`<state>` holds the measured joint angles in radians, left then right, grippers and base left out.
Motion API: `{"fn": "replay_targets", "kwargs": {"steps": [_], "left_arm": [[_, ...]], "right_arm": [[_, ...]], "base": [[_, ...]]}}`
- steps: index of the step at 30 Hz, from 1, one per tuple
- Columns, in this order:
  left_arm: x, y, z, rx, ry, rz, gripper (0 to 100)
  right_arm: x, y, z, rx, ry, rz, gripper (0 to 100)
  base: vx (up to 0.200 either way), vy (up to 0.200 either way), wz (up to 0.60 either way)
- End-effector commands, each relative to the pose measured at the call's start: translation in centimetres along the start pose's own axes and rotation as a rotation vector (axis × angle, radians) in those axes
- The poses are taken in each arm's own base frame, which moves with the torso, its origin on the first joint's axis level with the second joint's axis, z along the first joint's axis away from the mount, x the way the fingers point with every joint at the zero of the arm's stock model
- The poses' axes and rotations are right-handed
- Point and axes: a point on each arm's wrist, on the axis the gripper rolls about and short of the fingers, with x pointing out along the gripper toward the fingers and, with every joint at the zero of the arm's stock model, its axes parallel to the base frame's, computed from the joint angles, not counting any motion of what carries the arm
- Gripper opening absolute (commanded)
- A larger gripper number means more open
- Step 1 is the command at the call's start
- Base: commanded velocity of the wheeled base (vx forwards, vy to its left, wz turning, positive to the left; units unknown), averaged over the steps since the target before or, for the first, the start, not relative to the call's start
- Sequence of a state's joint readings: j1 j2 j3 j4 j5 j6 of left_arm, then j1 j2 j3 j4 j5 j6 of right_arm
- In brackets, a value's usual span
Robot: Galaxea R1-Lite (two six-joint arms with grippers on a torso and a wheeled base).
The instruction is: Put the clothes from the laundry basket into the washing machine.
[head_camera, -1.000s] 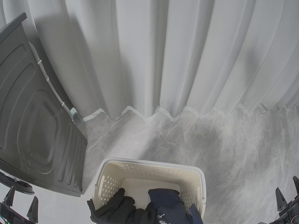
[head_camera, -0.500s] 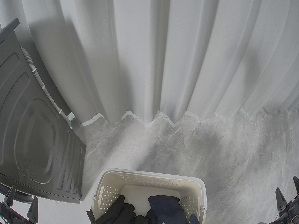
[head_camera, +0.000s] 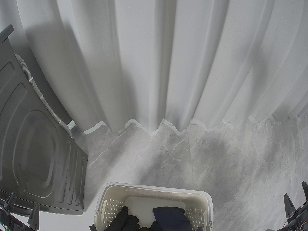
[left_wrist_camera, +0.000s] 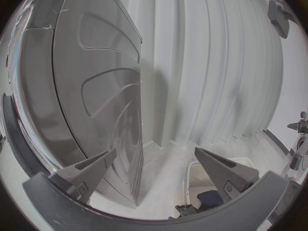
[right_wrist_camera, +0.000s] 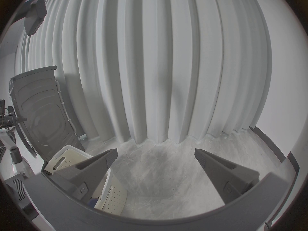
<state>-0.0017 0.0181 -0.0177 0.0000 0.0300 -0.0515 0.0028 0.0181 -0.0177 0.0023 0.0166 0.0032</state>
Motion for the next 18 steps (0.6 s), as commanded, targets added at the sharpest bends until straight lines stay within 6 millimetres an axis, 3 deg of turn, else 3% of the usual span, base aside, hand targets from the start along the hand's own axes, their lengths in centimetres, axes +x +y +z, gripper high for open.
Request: {"fn": "replay_targets", "kwargs": {"steps": [1, 18], "left_arm": [[0.04, 0.03, -0.52, 0.0, 0.006, 0.0, 100], [0.04, 0.03, -0.52, 0.0, 0.006, 0.001, 100]], "right_arm": [[0.03, 0.0, -0.53, 0.0, 0.005, 0.001, 100], [0.03, 0.0, -0.53, 0.001, 0.005, 0.001, 100]], "base": [[0.0, 0.0, 0.0], [0.0, 0.0, 0.0]]}}
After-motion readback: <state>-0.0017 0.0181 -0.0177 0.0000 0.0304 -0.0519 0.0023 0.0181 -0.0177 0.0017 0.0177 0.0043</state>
